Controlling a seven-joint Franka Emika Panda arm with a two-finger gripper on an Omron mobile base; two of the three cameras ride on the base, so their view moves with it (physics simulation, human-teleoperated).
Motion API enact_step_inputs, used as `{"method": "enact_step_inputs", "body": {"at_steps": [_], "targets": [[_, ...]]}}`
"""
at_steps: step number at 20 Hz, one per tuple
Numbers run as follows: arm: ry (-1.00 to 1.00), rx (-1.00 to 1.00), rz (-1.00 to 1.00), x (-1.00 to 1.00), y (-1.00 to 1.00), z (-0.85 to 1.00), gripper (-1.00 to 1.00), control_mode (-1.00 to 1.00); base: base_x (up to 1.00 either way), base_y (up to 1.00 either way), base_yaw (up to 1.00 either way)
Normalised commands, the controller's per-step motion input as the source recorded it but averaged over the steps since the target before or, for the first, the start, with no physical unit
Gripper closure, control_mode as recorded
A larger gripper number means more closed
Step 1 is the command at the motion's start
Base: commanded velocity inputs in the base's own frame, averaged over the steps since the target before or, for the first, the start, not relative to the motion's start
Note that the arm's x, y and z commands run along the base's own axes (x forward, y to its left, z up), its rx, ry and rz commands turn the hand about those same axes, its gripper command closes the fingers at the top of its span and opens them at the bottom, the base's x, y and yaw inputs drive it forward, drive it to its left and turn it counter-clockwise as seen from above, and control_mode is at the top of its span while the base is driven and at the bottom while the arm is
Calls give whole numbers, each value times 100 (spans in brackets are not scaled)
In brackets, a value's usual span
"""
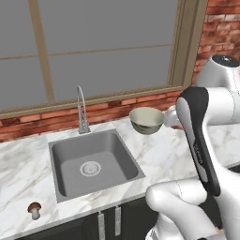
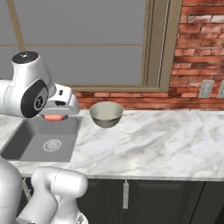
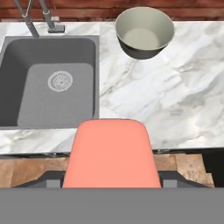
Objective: Open the cabinet. Pick the bar soap and place it next to the sink. Then close the cabinet.
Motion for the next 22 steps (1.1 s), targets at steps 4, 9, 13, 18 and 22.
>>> {"method": "enact_step_inputs", "body": {"at_steps": [4,9,13,18,22], "targets": [[0,0,0,0,0,-58,100,-100,0,0,0],[0,1,0,0,0,-45,100,-100,0,0,0],[0,0,0,0,0,-39,100,-100,0,0,0],[0,1,0,0,-3,-34,100,-100,0,0,0],[0,2,0,0,-1,-38,100,-100,0,0,0]]}}
